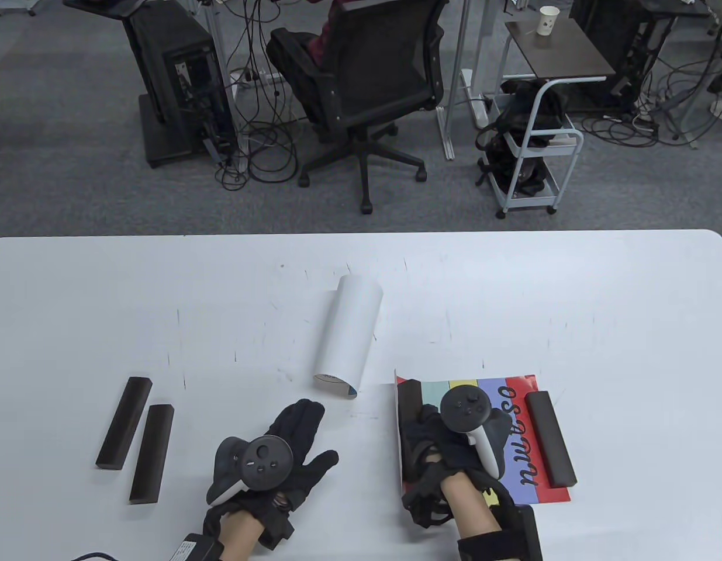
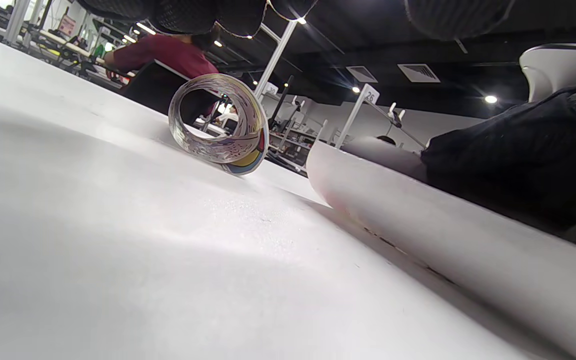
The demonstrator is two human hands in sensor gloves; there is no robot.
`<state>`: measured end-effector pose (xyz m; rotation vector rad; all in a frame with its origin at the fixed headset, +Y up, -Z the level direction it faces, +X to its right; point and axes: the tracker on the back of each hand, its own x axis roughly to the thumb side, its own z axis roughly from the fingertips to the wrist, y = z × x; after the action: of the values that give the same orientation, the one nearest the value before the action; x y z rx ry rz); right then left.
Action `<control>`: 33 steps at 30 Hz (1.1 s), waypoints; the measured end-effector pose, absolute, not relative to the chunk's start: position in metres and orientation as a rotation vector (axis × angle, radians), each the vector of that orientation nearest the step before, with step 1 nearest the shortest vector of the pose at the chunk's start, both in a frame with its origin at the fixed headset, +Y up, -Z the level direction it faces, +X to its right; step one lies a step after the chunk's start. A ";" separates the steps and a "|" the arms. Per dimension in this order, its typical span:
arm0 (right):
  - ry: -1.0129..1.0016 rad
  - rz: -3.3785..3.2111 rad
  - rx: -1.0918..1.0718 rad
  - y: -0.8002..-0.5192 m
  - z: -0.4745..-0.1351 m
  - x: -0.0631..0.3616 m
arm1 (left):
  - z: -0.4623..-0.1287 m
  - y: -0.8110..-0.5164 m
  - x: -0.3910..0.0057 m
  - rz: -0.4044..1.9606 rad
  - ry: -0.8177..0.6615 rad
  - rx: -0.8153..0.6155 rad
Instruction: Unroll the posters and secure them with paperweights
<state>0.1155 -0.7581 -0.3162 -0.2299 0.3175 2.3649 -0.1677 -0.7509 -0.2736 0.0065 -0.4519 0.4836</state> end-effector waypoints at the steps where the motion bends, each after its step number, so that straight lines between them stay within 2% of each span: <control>1: 0.336 2.372 -0.221 -0.761 -0.317 0.111 | -0.273 -0.751 -0.168 0.482 -0.451 0.005; 8: 0.399 2.445 -0.176 -0.772 -0.315 0.092 | -0.273 -0.751 -0.167 0.471 -0.448 -0.010; 16: 0.329 2.598 -0.259 -0.769 -0.311 0.091 | -0.273 -0.752 -0.165 0.463 -0.453 -0.023; 21: 0.302 2.742 -0.223 -0.767 -0.309 0.088 | -0.273 -0.753 -0.165 0.480 -0.453 -0.024; 25: 0.255 2.800 -0.167 -0.754 -0.305 0.085 | -0.274 -0.753 -0.167 0.517 -0.445 -0.024; 33: 0.088 2.618 0.083 -0.703 -0.292 0.090 | -0.276 -0.755 -0.172 0.623 -0.421 -0.046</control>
<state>0.0904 -0.7034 -0.2922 0.0826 0.0879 2.6183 -0.1717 -0.7547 -0.2764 -0.0457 -0.4212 0.6230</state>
